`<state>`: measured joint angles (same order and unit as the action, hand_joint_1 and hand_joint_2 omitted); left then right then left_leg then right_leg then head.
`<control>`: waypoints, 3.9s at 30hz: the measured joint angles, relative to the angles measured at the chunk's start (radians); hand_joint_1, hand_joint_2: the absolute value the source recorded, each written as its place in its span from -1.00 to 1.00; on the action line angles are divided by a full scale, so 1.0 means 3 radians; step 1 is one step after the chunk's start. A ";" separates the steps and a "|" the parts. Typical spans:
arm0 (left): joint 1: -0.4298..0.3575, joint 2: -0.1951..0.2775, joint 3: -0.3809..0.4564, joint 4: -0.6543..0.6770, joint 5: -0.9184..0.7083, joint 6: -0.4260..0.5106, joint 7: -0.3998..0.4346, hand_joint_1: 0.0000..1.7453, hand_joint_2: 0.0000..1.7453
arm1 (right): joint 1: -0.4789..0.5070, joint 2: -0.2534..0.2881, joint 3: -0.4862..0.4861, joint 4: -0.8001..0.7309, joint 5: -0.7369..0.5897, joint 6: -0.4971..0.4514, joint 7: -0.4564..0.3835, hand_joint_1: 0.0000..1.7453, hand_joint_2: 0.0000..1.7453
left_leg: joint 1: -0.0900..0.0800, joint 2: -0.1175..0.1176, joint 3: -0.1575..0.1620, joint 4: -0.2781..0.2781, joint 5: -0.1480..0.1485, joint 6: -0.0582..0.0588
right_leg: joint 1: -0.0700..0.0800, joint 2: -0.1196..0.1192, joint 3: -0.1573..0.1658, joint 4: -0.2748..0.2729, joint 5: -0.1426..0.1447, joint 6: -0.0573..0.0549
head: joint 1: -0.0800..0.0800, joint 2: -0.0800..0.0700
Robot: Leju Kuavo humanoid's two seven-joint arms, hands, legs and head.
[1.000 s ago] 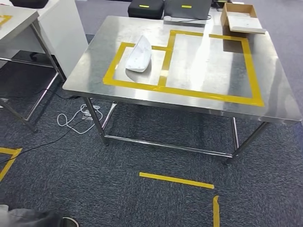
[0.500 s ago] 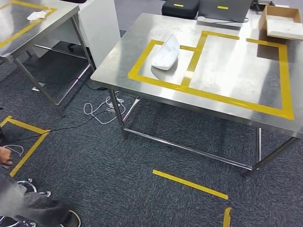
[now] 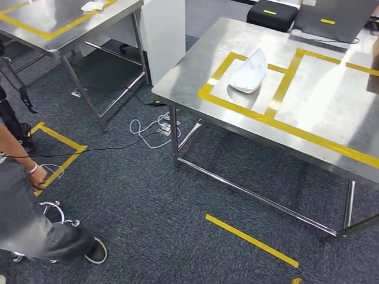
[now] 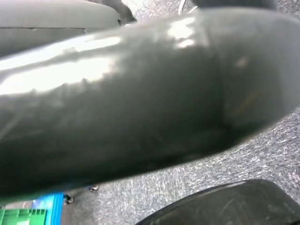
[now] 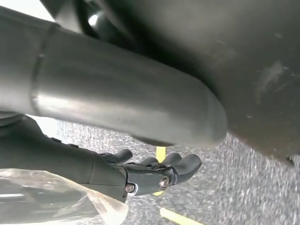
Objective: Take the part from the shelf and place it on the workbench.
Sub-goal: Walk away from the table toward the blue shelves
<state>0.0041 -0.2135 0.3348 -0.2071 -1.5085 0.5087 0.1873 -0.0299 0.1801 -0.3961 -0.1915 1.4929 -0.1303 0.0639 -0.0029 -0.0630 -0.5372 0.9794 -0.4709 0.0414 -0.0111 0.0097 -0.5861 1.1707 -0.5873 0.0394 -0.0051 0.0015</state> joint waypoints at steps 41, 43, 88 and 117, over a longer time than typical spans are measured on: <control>-0.0062 0.0001 -0.0112 0.0028 0.0151 -0.0609 -0.0127 -1.00 -1.00 | 0.0060 -0.0045 -0.0238 0.0028 -0.0410 0.0223 -0.0245 -1.00 -1.00 | -0.0001 0.0133 -0.0397 0.0724 -0.0338 -0.0170 | -0.0021 -0.0023 0.0277 -0.0593 0.0169 -0.0141 | -0.0038 0.0000; -0.0068 0.0020 -0.0084 0.0028 0.0224 -0.0688 -0.0118 -1.00 -1.00 | 0.0060 -0.0045 -0.0252 0.0031 -0.0381 0.0295 -0.0239 -1.00 -1.00 | 0.0017 0.0170 -0.0543 0.1039 -0.0437 -0.0189 | -0.0014 -0.0114 0.0283 -0.0592 0.0157 -0.0149 | -0.0038 0.0000; -0.0079 0.0336 0.0774 0.0028 0.0978 -0.0977 -0.0223 -1.00 -1.00 | -0.0124 0.0057 0.0292 0.0038 0.0245 0.0736 -0.0243 -1.00 -1.00 | -0.0004 0.0178 -0.0113 0.0118 -0.0018 -0.0010 | 0.0040 -0.0017 -0.0022 0.0285 -0.0371 -0.0031 | 0.0023 0.0000; -0.0035 0.0285 0.1304 0.0029 0.1136 -0.0935 -0.0155 -1.00 -1.00 | -0.0131 -0.0051 0.0982 0.0019 -0.0160 0.0898 -0.0369 -1.00 -1.00 | 0.0006 0.0267 -0.0123 0.0119 -0.0007 -0.0042 | 0.0071 -0.0207 0.0350 -0.0325 -0.0212 -0.0072 | 0.0025 0.0000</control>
<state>-0.0063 -0.1282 0.7259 -0.1986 -1.1679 0.2282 0.1409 -0.0691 0.1648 -0.1015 -0.1858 1.4449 0.1391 -0.0469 -0.0009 0.0171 -0.5741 1.0151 -0.4729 0.0288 0.0101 -0.0524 -0.4812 1.0733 -0.6508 0.0178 0.0026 0.0016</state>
